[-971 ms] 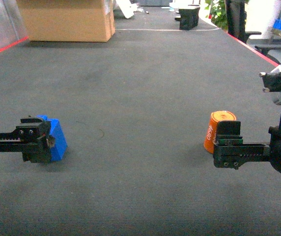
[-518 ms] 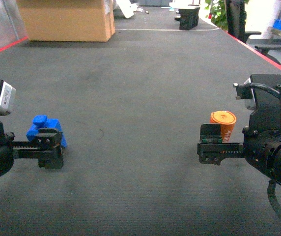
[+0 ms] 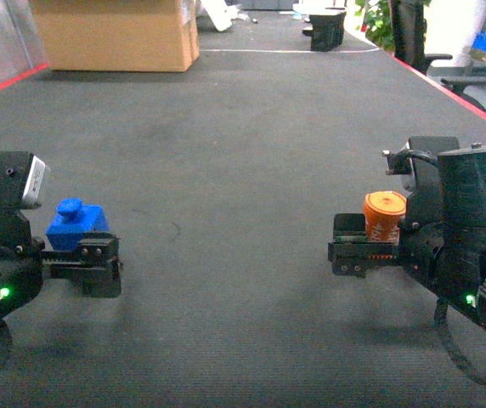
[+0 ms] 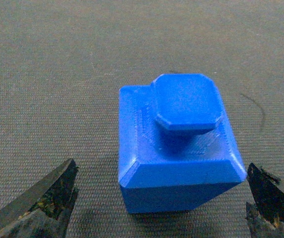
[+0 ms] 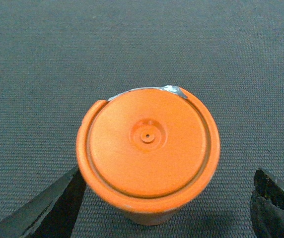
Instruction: Sort blue parts and orange caps into right shelf containers
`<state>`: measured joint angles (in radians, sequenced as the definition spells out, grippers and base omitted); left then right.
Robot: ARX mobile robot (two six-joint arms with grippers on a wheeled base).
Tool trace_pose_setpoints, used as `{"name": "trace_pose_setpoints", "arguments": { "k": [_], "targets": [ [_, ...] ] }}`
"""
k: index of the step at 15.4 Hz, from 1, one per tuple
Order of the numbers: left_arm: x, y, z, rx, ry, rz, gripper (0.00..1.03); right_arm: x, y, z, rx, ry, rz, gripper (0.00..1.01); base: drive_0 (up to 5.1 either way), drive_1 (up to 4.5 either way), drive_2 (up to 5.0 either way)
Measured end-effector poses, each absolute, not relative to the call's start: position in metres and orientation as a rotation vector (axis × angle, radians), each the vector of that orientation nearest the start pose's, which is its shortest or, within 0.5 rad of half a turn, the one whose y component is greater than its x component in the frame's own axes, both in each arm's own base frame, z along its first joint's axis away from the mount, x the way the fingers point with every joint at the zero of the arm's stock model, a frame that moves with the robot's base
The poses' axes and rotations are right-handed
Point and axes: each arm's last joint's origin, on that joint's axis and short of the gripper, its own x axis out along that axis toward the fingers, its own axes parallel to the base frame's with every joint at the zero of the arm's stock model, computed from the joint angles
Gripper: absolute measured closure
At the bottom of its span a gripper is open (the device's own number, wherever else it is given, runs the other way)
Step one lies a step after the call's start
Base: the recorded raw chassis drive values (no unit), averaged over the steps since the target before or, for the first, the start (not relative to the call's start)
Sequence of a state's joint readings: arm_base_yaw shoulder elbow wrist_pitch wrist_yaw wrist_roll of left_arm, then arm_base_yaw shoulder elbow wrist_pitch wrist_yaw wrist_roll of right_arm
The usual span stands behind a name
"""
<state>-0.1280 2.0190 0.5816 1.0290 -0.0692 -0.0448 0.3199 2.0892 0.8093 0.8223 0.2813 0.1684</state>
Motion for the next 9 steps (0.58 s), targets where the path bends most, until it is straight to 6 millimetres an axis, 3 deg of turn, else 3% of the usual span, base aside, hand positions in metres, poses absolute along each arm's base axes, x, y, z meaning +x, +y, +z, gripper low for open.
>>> {"name": "trace_pose_setpoints", "arguments": {
  "k": [9],
  "targets": [
    [0.324, -0.036, 0.059, 0.003, 0.41, -0.038, 0.05, 0.361, 0.11, 0.066, 0.034, 0.455, -0.034, 0.03, 0.0, 0.0, 0.0]
  ]
}}
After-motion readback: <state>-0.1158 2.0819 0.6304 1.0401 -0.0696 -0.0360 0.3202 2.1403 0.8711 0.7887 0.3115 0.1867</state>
